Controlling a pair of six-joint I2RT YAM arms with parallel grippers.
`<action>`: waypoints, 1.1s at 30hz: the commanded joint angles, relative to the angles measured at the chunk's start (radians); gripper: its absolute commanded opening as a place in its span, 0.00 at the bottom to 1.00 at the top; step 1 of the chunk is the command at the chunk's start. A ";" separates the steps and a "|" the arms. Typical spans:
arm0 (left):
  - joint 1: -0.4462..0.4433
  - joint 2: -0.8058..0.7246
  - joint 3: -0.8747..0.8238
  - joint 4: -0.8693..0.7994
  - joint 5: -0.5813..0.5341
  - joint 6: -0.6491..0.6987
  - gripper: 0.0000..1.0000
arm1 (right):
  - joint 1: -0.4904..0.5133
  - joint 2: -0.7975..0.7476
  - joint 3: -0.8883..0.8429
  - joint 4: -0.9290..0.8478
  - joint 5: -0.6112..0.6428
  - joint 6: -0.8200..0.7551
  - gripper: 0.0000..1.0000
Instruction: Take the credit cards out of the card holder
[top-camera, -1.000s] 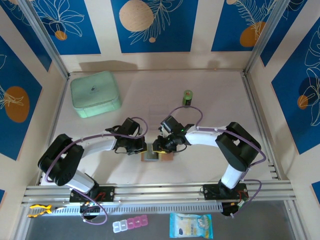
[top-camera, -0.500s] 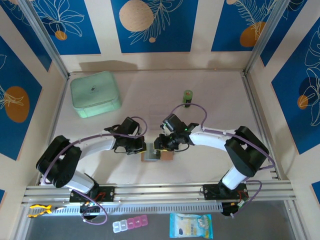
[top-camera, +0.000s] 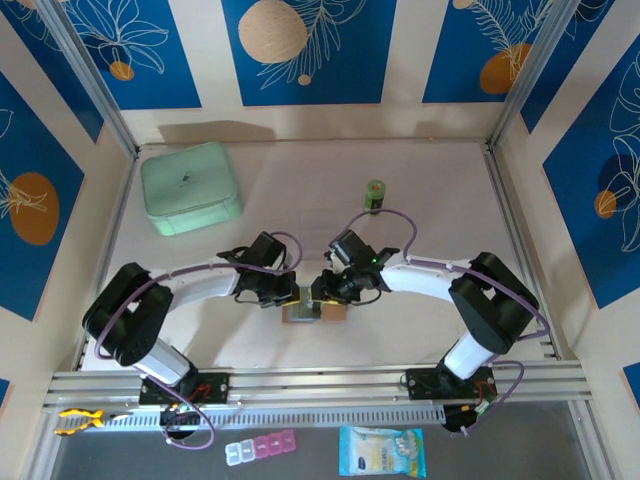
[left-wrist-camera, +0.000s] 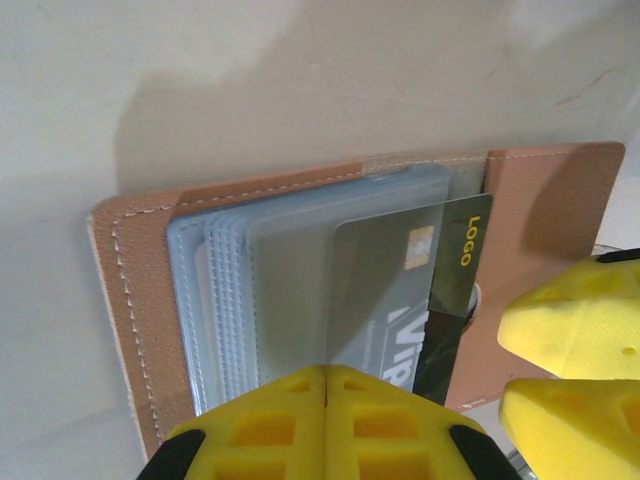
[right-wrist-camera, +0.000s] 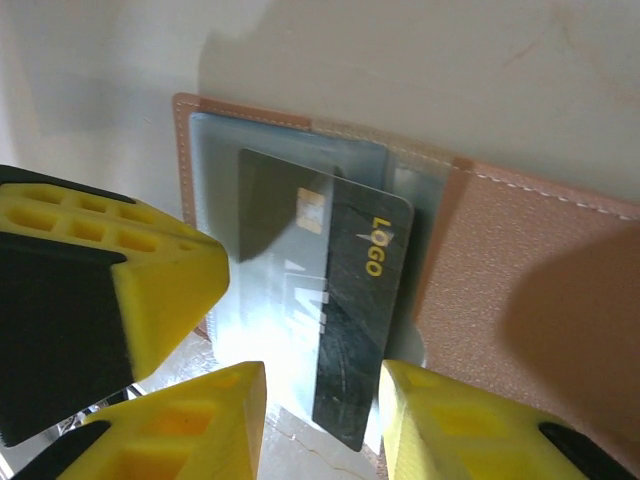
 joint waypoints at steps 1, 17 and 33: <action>-0.010 0.010 0.013 -0.015 0.001 0.019 0.00 | -0.011 0.024 -0.025 0.024 -0.032 0.013 0.35; -0.009 0.039 0.001 -0.063 -0.035 0.046 0.00 | -0.029 0.074 -0.073 0.181 -0.143 0.057 0.29; -0.010 0.035 0.003 -0.069 -0.040 0.043 0.00 | -0.044 0.025 -0.112 0.195 -0.131 0.059 0.13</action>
